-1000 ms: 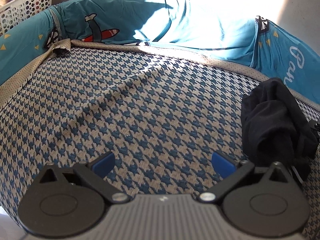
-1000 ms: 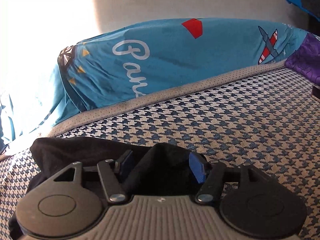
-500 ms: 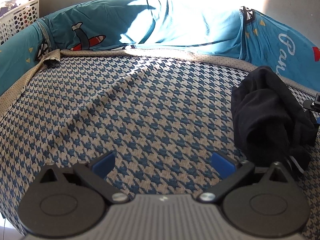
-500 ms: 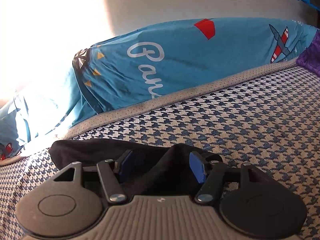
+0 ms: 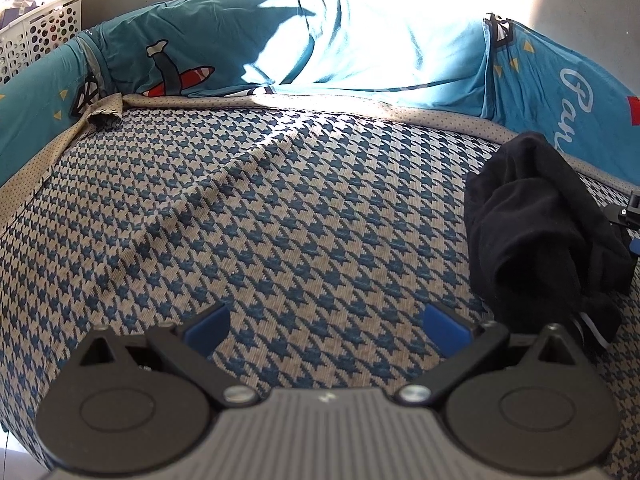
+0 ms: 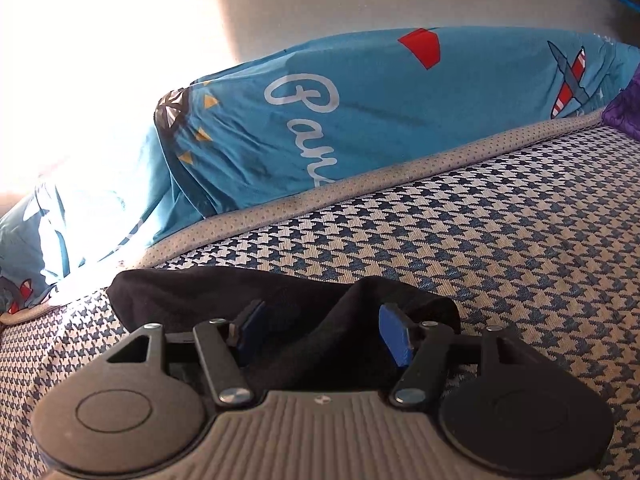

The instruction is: Fold clothes

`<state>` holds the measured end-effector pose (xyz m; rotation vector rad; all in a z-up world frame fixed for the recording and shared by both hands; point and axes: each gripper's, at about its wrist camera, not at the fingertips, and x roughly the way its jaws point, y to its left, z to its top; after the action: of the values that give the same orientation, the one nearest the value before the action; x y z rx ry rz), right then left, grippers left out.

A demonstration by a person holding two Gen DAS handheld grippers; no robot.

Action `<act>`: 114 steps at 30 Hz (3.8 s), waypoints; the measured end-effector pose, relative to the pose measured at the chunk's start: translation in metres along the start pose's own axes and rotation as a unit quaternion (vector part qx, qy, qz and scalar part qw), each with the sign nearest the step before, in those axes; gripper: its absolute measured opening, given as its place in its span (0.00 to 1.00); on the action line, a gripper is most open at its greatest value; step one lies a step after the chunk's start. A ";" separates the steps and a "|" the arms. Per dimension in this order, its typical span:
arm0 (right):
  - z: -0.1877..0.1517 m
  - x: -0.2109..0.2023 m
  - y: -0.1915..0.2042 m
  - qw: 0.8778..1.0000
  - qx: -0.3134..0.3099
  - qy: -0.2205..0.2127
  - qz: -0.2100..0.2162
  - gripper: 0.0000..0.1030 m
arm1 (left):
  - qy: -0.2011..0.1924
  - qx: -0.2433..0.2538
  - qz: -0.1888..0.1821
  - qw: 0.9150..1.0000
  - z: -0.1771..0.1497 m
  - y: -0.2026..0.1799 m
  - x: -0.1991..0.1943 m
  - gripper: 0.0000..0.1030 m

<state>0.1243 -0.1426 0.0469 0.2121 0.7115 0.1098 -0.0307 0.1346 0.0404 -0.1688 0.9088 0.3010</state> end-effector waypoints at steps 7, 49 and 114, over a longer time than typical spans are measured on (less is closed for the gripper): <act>-0.001 -0.002 0.003 1.000 -0.011 -0.006 0.004 0.60 | 0.001 0.004 -0.002 1.000 -0.001 -0.003 0.001 1.00; 0.005 -0.007 0.005 0.996 -0.062 -0.062 0.026 0.07 | -0.004 0.030 -0.014 0.999 -0.007 -0.021 0.003 1.00; 0.020 0.013 -0.073 0.994 0.047 0.021 0.101 0.18 | -0.063 0.022 -0.015 0.998 0.012 -0.076 0.028 1.00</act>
<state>0.1491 -0.2144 0.0364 0.3723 0.7374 0.2759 0.0196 0.0709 0.0265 -0.1220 0.7868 0.2600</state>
